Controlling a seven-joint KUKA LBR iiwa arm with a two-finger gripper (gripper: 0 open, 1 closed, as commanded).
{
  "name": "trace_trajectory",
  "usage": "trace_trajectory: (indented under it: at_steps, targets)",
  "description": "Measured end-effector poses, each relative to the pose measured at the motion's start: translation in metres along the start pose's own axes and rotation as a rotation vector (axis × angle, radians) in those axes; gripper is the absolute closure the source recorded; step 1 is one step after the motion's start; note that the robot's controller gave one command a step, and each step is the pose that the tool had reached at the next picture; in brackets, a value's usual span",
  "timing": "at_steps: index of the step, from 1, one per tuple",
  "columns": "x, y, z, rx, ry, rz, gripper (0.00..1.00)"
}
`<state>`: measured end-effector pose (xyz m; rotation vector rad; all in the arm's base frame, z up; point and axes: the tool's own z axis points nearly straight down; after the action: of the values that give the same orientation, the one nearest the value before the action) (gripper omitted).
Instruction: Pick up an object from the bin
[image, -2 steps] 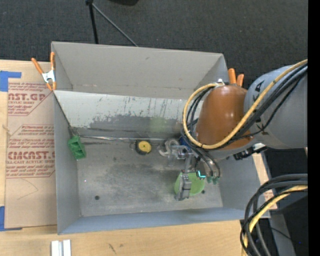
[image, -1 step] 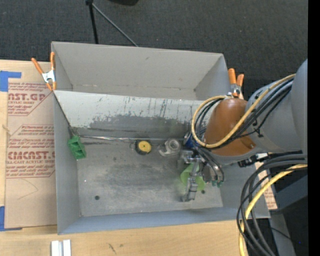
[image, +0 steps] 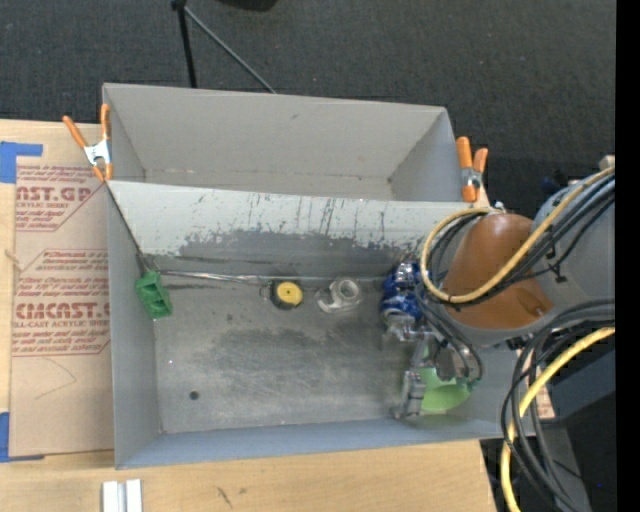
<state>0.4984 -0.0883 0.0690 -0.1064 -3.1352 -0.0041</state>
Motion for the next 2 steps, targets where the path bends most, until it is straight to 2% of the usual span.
trace_trajectory:
  at_steps: [1, 2]
  targets:
    - [-0.020, -0.058, -0.101, 0.007, -0.014, -0.147, 0.00]
    - [0.006, -0.055, -0.008, -0.003, 0.008, -0.247, 0.00]
